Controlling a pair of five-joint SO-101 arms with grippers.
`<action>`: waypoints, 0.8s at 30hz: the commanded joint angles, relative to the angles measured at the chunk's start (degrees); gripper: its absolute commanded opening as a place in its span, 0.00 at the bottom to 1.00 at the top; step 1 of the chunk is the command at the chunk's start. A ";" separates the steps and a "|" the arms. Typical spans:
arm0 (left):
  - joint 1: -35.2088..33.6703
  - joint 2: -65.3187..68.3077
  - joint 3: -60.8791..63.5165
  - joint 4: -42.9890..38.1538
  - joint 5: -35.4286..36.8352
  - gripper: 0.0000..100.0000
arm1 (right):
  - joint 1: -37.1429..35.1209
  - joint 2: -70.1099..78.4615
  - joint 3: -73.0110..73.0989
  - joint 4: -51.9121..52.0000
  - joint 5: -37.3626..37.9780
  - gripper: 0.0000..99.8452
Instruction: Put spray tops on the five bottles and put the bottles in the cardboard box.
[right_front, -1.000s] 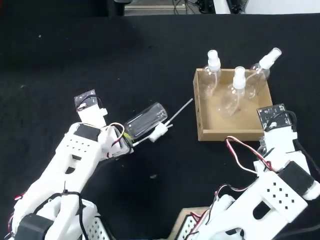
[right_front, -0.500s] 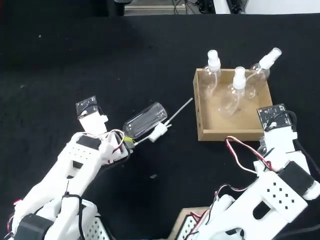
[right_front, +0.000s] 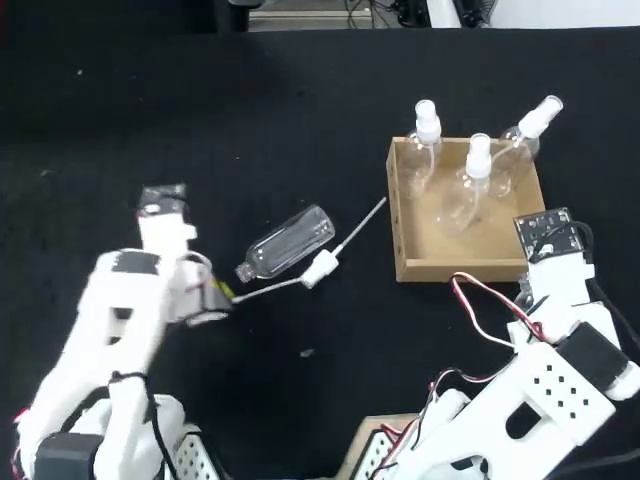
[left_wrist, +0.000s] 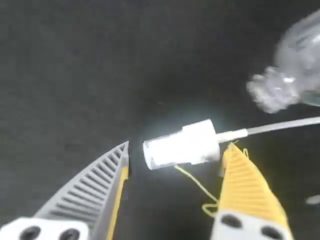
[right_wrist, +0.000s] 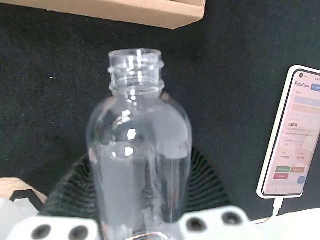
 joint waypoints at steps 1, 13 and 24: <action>-10.51 -0.88 -6.90 1.41 -20.92 0.28 | 0.44 -1.71 -0.84 -1.67 0.62 0.01; -7.08 -0.26 -15.78 19.52 -1.32 0.28 | 0.44 -1.71 -0.84 -1.67 0.62 0.01; -4.00 -0.26 -10.59 11.34 41.85 0.29 | 0.35 -1.71 -0.66 -1.67 0.62 0.01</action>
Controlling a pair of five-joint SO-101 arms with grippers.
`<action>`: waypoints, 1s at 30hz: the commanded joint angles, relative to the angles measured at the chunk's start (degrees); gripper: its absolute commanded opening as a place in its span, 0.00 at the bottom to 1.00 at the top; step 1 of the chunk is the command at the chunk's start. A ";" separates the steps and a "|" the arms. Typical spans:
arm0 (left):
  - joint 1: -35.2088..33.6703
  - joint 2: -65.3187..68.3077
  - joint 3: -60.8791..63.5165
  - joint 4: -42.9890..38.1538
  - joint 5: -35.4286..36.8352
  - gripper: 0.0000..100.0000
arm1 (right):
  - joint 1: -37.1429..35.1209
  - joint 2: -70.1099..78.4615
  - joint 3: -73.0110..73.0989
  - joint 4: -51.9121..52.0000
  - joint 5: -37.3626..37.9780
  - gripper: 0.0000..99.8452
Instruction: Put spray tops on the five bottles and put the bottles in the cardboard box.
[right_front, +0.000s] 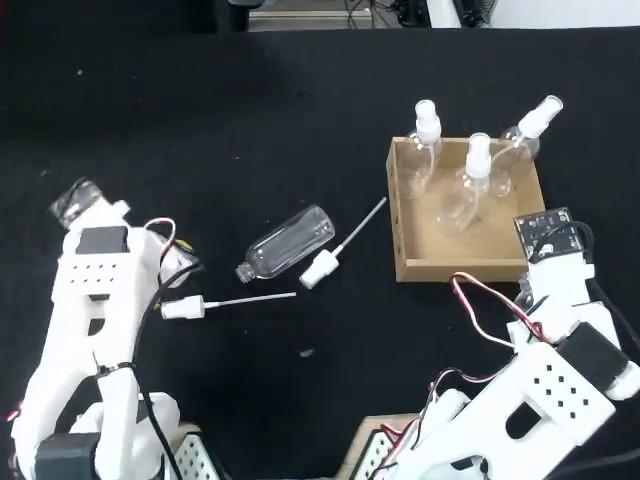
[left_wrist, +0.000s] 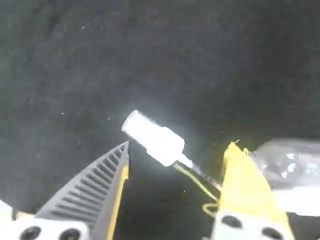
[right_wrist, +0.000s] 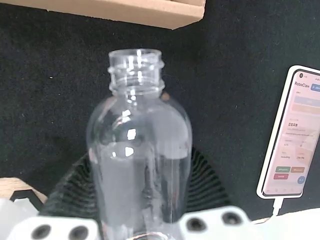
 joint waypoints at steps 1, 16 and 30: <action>1.27 -0.35 1.36 -1.49 6.07 0.29 | 0.35 -1.71 -0.66 -1.67 0.62 0.01; 0.92 -0.88 16.57 -23.38 8.79 0.28 | 0.35 -1.71 -0.84 -1.76 0.62 0.01; 1.36 -0.88 17.71 -23.82 -1.05 0.02 | 0.44 -1.71 -0.92 -1.76 0.62 0.01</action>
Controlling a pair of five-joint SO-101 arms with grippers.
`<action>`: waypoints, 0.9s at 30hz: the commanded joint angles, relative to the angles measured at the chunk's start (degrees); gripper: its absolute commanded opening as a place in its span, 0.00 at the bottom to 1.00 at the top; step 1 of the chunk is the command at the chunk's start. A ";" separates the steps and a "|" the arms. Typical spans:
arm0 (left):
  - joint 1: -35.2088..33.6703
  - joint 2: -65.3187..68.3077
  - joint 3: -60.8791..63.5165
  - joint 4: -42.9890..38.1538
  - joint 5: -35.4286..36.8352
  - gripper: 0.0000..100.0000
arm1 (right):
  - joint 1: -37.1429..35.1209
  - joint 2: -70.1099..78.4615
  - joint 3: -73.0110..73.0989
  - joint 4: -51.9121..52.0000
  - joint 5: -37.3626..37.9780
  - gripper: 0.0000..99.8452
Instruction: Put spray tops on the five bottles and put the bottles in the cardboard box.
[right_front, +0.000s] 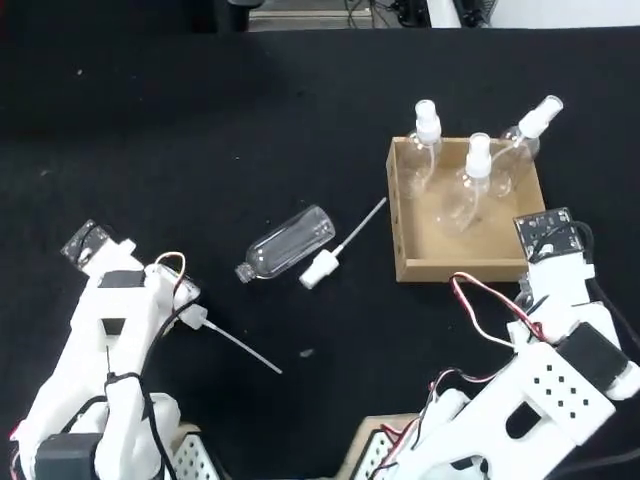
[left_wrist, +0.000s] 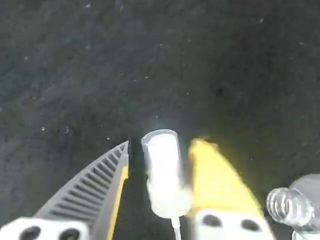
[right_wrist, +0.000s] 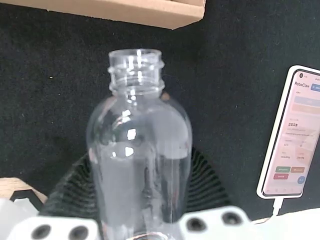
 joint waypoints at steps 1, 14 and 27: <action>0.75 -0.88 -2.95 -0.35 -6.42 0.05 | 0.44 -1.71 -0.92 -1.76 0.62 0.01; 1.01 -0.26 -11.47 -0.53 -33.32 0.16 | 0.44 -1.71 -0.92 -1.76 0.62 0.01; -0.57 -0.26 -9.45 -0.44 -41.05 0.26 | 0.44 -1.71 -0.92 -1.76 0.62 0.01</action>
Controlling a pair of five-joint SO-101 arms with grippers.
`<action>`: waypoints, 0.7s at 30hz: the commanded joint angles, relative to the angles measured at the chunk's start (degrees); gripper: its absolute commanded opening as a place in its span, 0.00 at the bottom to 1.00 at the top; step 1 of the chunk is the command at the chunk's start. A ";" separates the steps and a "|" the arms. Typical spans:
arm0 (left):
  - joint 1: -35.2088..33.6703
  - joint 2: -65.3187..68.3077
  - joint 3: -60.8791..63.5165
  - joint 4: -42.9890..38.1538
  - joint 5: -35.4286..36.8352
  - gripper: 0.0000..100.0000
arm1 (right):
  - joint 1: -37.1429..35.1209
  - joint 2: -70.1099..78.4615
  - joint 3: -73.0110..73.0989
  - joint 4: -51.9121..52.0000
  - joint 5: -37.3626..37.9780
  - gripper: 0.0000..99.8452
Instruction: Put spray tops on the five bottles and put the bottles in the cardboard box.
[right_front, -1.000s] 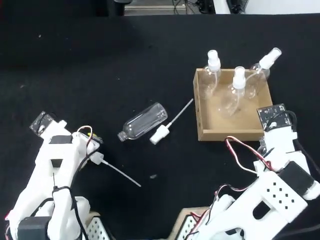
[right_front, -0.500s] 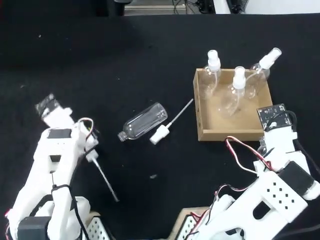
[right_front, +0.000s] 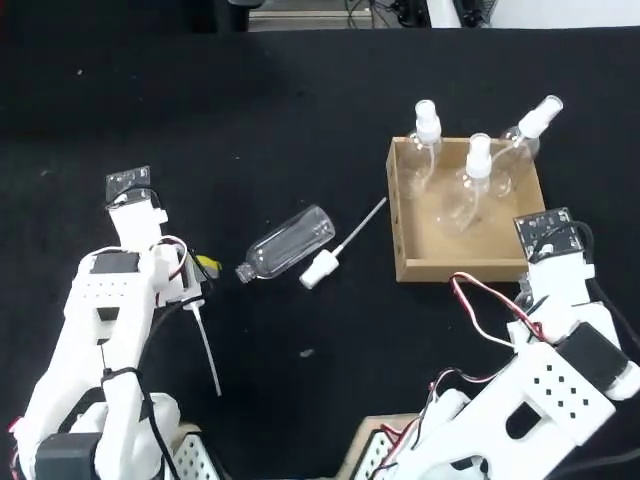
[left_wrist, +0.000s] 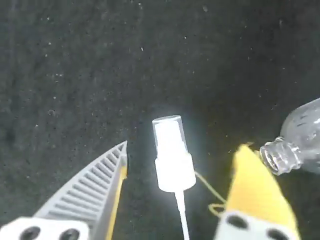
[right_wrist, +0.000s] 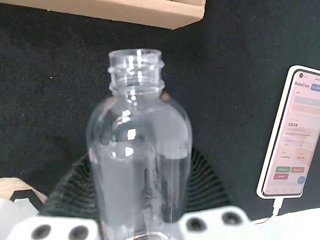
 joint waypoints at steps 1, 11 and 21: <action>-0.22 -0.26 -1.45 -0.35 -3.08 0.26 | 0.44 -1.71 -0.92 -1.76 0.62 0.01; 2.95 -0.18 -3.47 6.42 -3.08 0.25 | 0.35 -1.71 -0.92 -1.76 0.62 0.01; 3.91 0.62 -3.91 4.66 -1.93 0.25 | 0.35 -1.80 -0.92 -1.76 0.62 0.01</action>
